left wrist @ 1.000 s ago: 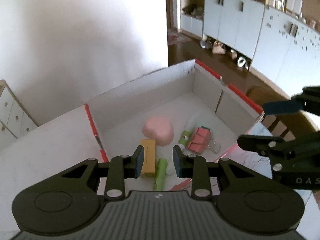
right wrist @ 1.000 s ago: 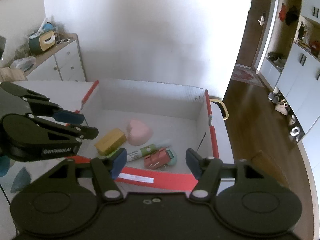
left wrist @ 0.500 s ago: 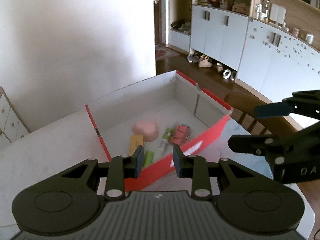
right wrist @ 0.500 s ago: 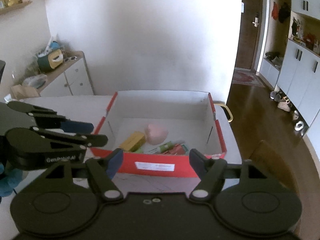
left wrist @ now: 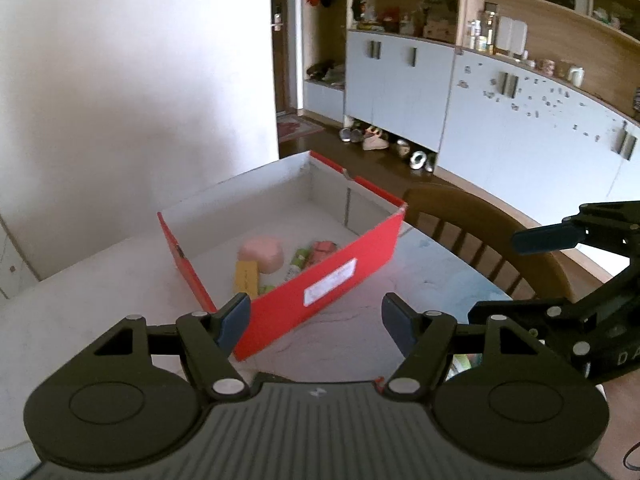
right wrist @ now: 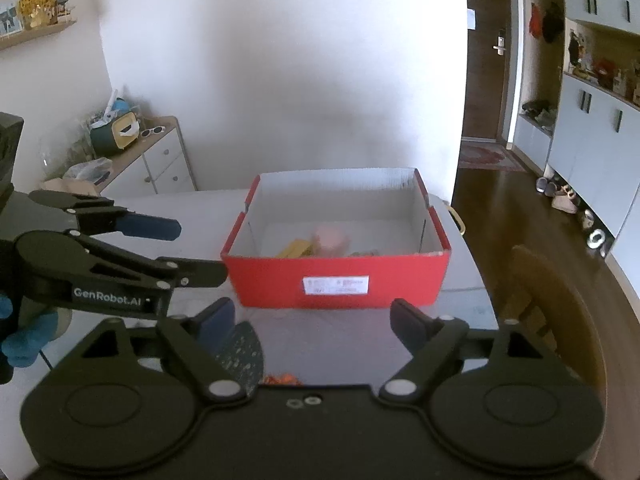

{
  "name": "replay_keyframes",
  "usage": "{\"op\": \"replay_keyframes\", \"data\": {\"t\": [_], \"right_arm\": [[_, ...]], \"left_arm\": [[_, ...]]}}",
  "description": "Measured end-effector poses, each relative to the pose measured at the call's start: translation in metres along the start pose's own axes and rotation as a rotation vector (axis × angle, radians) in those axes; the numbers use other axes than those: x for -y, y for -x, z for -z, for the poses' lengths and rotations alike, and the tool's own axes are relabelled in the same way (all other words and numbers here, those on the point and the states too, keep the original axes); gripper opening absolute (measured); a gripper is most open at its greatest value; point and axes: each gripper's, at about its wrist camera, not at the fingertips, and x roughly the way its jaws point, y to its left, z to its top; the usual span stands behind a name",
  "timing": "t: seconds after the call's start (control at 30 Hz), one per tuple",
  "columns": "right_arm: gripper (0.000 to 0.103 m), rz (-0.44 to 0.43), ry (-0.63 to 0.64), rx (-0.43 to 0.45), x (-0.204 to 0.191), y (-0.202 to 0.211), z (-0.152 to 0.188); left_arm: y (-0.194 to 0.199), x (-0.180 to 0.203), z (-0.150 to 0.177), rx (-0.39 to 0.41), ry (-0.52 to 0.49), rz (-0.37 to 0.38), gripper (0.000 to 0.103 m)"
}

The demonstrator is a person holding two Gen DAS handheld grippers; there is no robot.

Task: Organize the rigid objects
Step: 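Withdraw both tools from the box back over the pile, then grasp the white tape dispenser with the left tool while the right tool grasps the purple-ball jar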

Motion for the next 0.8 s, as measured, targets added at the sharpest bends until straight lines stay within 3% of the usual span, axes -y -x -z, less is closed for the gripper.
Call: {"op": "replay_keyframes", "data": {"t": [0.17, 0.53, 0.6, 0.77, 0.8], "right_arm": [[0.093, 0.014, -0.027, 0.003, -0.007, 0.015, 0.025], [0.101, 0.084, -0.09, -0.038, -0.004, 0.029, 0.093], [0.102, 0.095, -0.108, -0.047, -0.001, 0.03, 0.102], [0.102, 0.121, -0.148, -0.068, 0.009, 0.027, 0.123], [0.102, 0.128, -0.157, -0.076, 0.011, 0.025, 0.126]], "left_arm": [[0.01, 0.008, 0.02, -0.003, -0.004, 0.039, 0.081], [0.007, 0.022, 0.074, -0.057, 0.002, 0.132, 0.082], [0.003, 0.025, 0.084, -0.071, 0.005, 0.146, 0.088], [-0.01, 0.032, 0.109, -0.117, 0.021, 0.192, 0.091], [-0.012, 0.034, 0.112, -0.119, 0.02, 0.198, 0.095]]}}
